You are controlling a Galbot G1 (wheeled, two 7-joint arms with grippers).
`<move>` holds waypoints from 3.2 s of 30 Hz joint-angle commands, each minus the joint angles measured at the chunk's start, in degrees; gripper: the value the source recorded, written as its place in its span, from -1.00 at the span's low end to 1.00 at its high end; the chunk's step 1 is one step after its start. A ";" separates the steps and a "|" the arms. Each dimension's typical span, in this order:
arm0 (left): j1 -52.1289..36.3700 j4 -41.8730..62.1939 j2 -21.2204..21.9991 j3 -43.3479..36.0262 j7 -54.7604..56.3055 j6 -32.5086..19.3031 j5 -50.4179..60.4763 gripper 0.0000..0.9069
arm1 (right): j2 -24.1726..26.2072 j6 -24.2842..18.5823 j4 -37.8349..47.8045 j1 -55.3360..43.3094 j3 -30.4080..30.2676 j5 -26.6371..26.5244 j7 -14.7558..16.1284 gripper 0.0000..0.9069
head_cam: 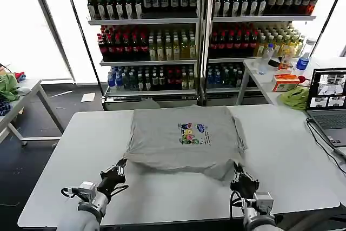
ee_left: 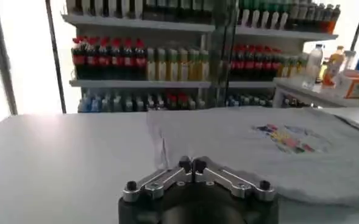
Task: Fold and organize the clothes.
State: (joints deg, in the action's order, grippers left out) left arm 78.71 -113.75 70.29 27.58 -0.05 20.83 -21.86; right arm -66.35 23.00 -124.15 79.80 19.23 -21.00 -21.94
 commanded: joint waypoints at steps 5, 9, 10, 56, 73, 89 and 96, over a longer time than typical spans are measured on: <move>-8.80 3.38 -1.16 -0.99 0.00 -0.37 -2.76 -1.00 | -0.18 0.20 3.75 -11.49 0.17 -0.33 2.52 -1.00; -11.56 5.38 -1.20 -1.91 0.06 -0.43 -3.16 -1.00 | -0.33 -0.94 5.94 -13.83 0.34 -2.01 3.39 -1.00; -12.13 6.02 -0.94 -1.93 0.06 -0.48 -3.22 -1.00 | -0.64 -1.13 6.80 -14.37 0.51 -2.48 3.46 -1.00; -24.97 22.89 1.17 -6.57 3.21 1.00 -2.93 1.00 | -8.92 -1.06 33.98 -38.46 -6.43 -15.83 -5.22 1.00; -20.15 16.26 -1.30 -6.47 4.12 2.68 -2.58 1.00 | -3.13 4.46 22.76 -25.56 -2.43 -13.61 -7.19 1.00; -20.37 17.80 -2.19 -7.74 3.91 3.07 -2.54 1.00 | 4.89 10.11 22.13 -20.95 -2.44 -14.13 -4.53 1.00; -20.63 18.89 -2.30 -8.29 3.96 3.55 -1.82 1.00 | 5.84 10.19 24.46 -21.87 -2.67 -13.92 -3.43 1.00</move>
State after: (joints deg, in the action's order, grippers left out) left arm 57.93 -95.40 68.05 19.68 3.91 24.10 -24.05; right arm -62.36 32.03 -100.26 56.92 16.42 -34.80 -25.95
